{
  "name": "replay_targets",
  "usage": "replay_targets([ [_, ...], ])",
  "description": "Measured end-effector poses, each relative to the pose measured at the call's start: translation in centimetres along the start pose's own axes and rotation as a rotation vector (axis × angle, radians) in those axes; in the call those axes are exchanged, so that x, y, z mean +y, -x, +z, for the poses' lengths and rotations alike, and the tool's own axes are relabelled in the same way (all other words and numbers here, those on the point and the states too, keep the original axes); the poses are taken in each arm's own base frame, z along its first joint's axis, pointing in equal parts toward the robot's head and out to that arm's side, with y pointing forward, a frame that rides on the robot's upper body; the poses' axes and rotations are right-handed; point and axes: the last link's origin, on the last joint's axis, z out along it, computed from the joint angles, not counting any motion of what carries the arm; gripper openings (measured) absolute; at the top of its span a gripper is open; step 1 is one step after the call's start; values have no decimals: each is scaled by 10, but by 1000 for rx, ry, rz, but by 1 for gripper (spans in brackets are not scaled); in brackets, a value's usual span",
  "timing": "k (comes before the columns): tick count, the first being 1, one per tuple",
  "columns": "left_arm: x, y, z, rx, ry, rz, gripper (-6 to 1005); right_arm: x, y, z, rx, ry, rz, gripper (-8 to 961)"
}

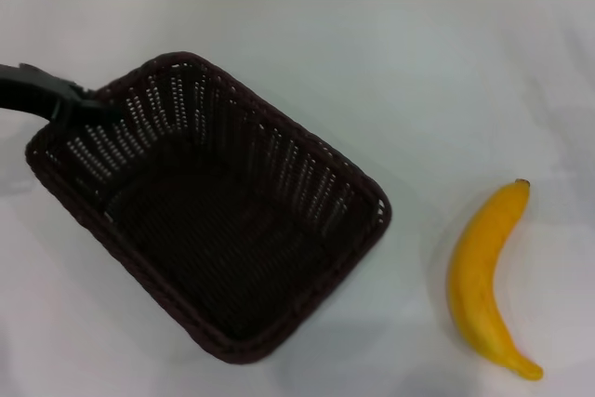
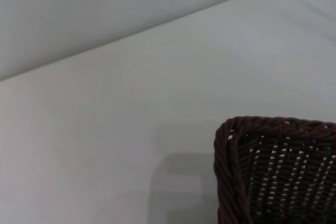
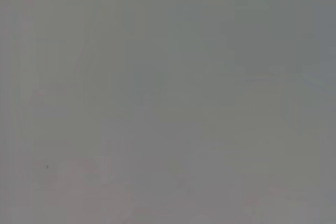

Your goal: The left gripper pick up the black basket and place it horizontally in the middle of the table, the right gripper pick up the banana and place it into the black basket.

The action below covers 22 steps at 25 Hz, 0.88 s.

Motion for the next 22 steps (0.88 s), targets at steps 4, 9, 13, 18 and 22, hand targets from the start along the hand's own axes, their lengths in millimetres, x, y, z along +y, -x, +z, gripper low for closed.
replay_targets([
  [4, 2, 0, 4, -12, 16, -1, 363, 0, 0, 0, 0, 1, 2, 869],
  [9, 4, 1, 6, -18, 21, -2, 235, 1, 0, 0, 0, 3, 4, 869],
  [13, 8, 2, 11, -33, 34, 5, 190, 1, 0, 0, 0, 4, 5, 868],
  [18, 10, 0, 11, -19, 26, -2, 188, 1, 0, -1, -2, 4, 7, 869],
  [22, 12, -10, 0, 38, -15, -38, 197, 0, 1, -2, -8, 6, 5, 868],
])
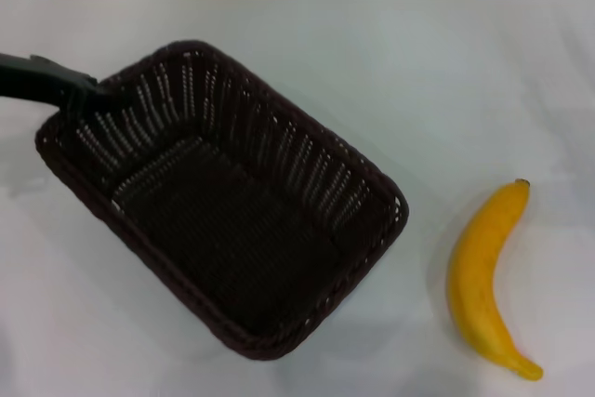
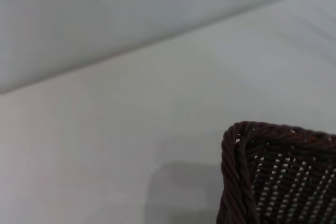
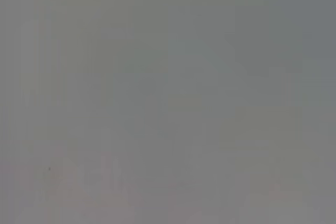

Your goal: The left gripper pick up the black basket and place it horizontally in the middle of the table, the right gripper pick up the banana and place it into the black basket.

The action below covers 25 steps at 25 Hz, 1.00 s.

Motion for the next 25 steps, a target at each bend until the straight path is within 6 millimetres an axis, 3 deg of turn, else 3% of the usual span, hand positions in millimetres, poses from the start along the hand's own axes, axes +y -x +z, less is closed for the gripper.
replay_targets([
  [8, 22, -19, -12, 123, 34, -109, 216, -8, 4, -4, -17, -13, -11, 868],
  [25, 22, -28, -19, 184, 52, -544, 254, -22, 13, -12, -58, -30, -53, 868],
])
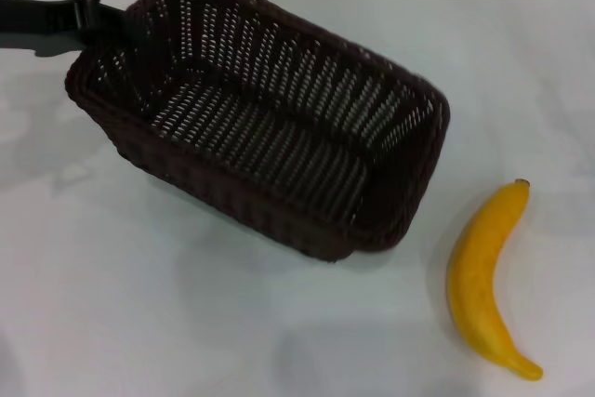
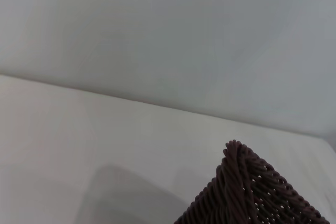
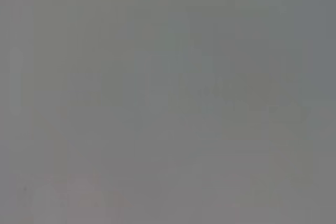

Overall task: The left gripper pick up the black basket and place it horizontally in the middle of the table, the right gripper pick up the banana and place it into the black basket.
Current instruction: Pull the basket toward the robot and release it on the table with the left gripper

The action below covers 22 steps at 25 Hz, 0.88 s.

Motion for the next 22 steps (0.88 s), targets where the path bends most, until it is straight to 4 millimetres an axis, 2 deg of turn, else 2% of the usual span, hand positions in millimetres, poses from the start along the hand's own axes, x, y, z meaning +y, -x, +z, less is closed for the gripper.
replay_targets([
  [7, -9, 3, 0, -21, -70, -127, 270, -1, 1, 0, -3, -1, -3, 868],
  [14, -17, 19, 10, -55, -121, -209, 286, -4, -1, -7, -2, -8, -6, 868],
  [22, -12, 27, 15, -130, -109, -165, 305, -6, -2, -10, -2, -12, -6, 869],
])
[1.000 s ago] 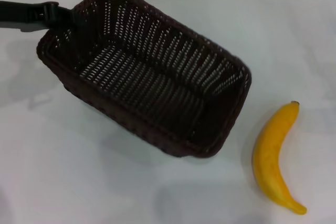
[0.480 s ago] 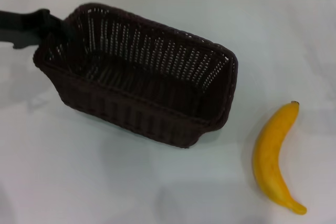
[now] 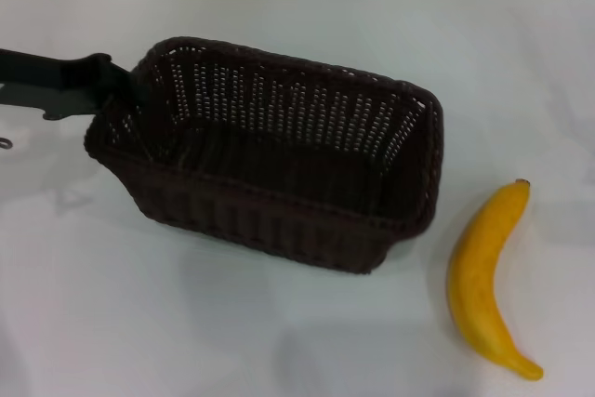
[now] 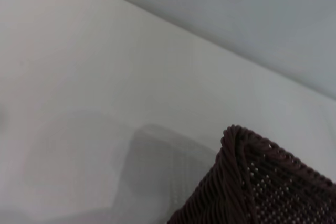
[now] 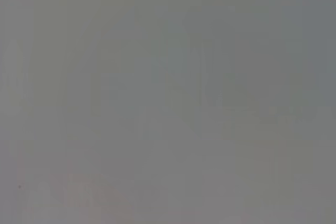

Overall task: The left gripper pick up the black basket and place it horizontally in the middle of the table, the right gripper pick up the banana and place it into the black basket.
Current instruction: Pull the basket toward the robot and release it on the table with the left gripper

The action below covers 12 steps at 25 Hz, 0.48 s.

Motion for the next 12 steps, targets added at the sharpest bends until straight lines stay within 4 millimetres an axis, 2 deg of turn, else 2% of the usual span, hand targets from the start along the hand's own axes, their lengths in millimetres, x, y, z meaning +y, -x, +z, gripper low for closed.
replay_targets([
  [5, 3, 7, 2, -80, 22, 26, 316, 1, 1, 1, -4, 3, 0, 869],
  [12, -5, 12, -2, -118, 15, 39, 332, 0, 1, 0, -8, 3, 7, 869],
])
